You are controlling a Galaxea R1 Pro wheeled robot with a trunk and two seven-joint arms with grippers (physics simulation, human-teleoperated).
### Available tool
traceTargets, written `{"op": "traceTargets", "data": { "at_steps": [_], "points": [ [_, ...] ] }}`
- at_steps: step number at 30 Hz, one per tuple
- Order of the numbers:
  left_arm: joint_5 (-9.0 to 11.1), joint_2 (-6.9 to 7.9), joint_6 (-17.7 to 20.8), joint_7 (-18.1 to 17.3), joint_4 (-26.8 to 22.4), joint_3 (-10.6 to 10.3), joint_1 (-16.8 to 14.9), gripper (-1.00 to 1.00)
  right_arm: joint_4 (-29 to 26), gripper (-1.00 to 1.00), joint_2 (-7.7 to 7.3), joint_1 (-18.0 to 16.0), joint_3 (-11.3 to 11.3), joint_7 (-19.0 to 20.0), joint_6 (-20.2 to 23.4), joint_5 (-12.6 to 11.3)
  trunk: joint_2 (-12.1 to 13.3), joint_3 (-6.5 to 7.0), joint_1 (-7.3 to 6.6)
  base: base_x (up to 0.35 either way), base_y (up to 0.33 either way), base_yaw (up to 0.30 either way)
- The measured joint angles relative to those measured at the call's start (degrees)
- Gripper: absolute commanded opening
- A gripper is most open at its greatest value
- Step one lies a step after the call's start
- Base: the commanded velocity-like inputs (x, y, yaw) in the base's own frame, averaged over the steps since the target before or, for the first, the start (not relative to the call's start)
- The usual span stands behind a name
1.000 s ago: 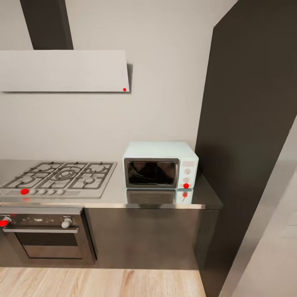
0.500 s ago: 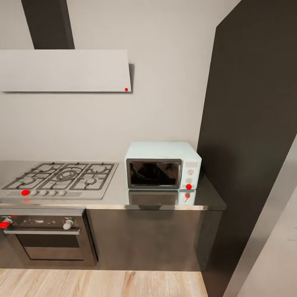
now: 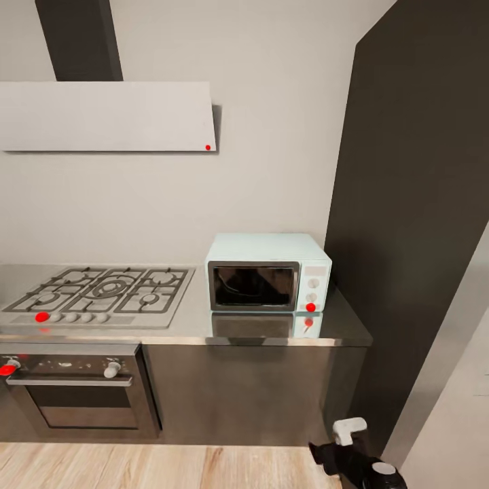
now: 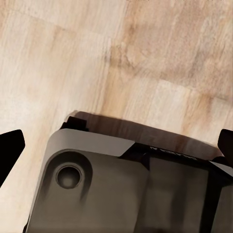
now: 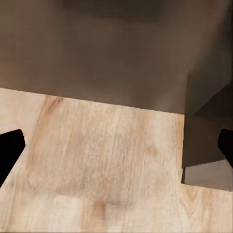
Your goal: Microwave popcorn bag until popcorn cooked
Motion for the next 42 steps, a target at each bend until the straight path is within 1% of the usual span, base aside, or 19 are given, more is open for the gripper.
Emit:
{"op": "traceTargets", "data": {
  "at_steps": [1, 4, 7, 9, 10, 12, 14, 18, 21, 22, 26, 29, 30, 31, 33, 35, 37, 40, 42],
  "points": [
    [0.04, 0.03, -0.03, 0.0, 0.0, 0.0, 0.0, 1.0, -3.82, 1.0, 0.0, 0.0, 1.4, 0.19, 2.81, -2.24, 0.0, 0.0, 0.0, 0.0, 0.0, 0.0],
    [0.07, 0.05, -0.02, -0.01, 0.0, 0.01, 0.0, 1.0, -11.52, 1.0, 0.01, 0.0, 4.03, 0.27, 5.82, -4.29, 0.0, 0.0, 0.0, 0.0, 0.0, 0.0],
    [0.1, 0.06, 0.0, 0.0, 0.0, 0.04, 0.0, 1.0, -17.65, 1.0, 0.01, -0.14, 5.58, 0.06, 6.46, -4.68, 0.0, 0.0, 0.0, 0.0, 0.0, 0.0],
    [0.14, 0.06, -0.04, 0.0, 0.0, 0.07, 0.0, 1.0, -19.25, 1.0, 0.01, -2.0, 5.84, -0.16, 6.58, -4.78, 0.0, 0.0, 0.0, 0.0, 0.0, 0.0],
    [0.14, 0.06, -0.04, 0.0, 0.0, 0.08, 0.0, 1.0, -19.63, 1.0, 0.01, -3.82, 5.89, -0.33, 6.62, -4.85, 0.0, 0.0, 0.0, 0.0, 0.0, 0.0],
    [0.15, 0.06, -0.05, 0.0, 0.0, 0.09, 0.0, 1.0, -19.87, 1.0, 0.01, -6.7, 5.9, -0.52, 6.72, -4.87, 0.0, 0.0, 0.0, 0.0, 0.0, 0.0],
    [0.16, 0.07, -0.06, 0.0, 0.0, 0.09, 0.0, 1.0, -19.98, 1.0, 0.01, -10.56, 5.89, -1.08, 7.7, -4.88, 0.0, 0.0, 0.0, 0.0, 0.0, 0.0],
    [0.13, 0.14, -0.06, 0.0, 0.0, 0.09, 0.0, 1.0, -20.03, 1.0, 0.01, -16.86, 5.91, -3.69, 9.47, -4.91, 0.0, 0.0, 0.0, 0.0, 0.0, 0.0],
    [0.12, 0.13, -0.06, 0.0, 0.0, 0.09, 0.0, 1.0, -20.04, 1.0, 0.01, -22.49, 5.92, -5.46, 10.31, -4.89, 0.0, 0.0, 0.0, 0.0, 0.0, 0.0],
    [0.11, 0.14, -0.06, 0.0, 0.0, 0.09, 0.0, 1.0, -20.04, 1.0, 0.01, -23.33, 5.92, -5.95, 10.62, -4.9, 0.0, 0.0, 0.0, 0.0, 0.0, 0.0],
    [0.11, 0.15, -0.06, 0.0, 0.0, 0.09, 0.0, 1.0, -19.47, 1.0, 0.01, -24.58, 5.85, -8.87, 10.71, -5.14, 0.0, 0.0, 0.0, 0.0, 0.0, 0.0],
    [0.1, 0.15, -0.06, 0.0, 0.0, 0.09, 0.0, 1.0, -18.09, 1.0, 0.01, -24.73, 5.64, -9.64, 8.8, -8.14, 0.0, 0.0, 0.0, 0.0, 0.0, 0.0],
    [0.09, 0.15, -0.06, 0.0, 0.0, 0.09, 0.0, 1.0, -17.46, 1.0, 0.01, -24.76, 5.51, -9.82, 6.68, -10.23, 0.0, 0.0, 0.0, 0.0, 0.0, 0.0],
    [0.09, 0.15, -0.06, 0.0, 0.0, 0.09, 0.0, 1.0, -16.62, 1.0, 0.01, -24.74, 5.16, -9.89, 5.65, -11.03, 0.0, 0.0, 0.0, 0.0, 0.0, 0.0],
    [0.1, 0.15, -0.06, 0.0, 0.0, 0.09, 0.0, 1.0, -15.18, 1.0, 0.01, -24.71, 4.24, -9.89, 4.93, -11.53, 0.0, 0.0, 0.0, 0.0, 0.0, 0.0],
    [0.09, 0.21, -0.06, 0.0, 0.0, 0.1, 0.0, 1.0, -12.27, 1.0, 0.01, -24.69, 3.35, -9.94, 4.3, -11.74, 0.01, -0.01, 0.0, 0.0, 0.0, 0.0],
    [0.08, 0.17, -0.06, -0.01, 0.0, 0.09, 0.0, 1.0, -9.49, 1.0, 0.0, -24.72, 3.1, -9.96, 2.64, -11.78, 0.01, 0.0, 0.0, 0.0, 0.0, 0.0],
    [0.08, 0.22, -0.06, 0.0, 0.0, 0.1, 0.0, 1.0, -7.52, 1.0, 0.0, -24.71, 2.8, -9.97, -0.72, -11.66, 0.0, 0.0, 0.0, 0.0, 0.0, 0.0],
    [0.08, 0.23, -0.06, 0.0, 0.0, 0.09, 0.0, 1.0, -7.27, 1.0, 0.0, -24.71, 2.47, -9.97, -1.14, -11.64, 0.0, 0.0, 0.0, 0.0, 0.0, 0.0]
  ]
}}
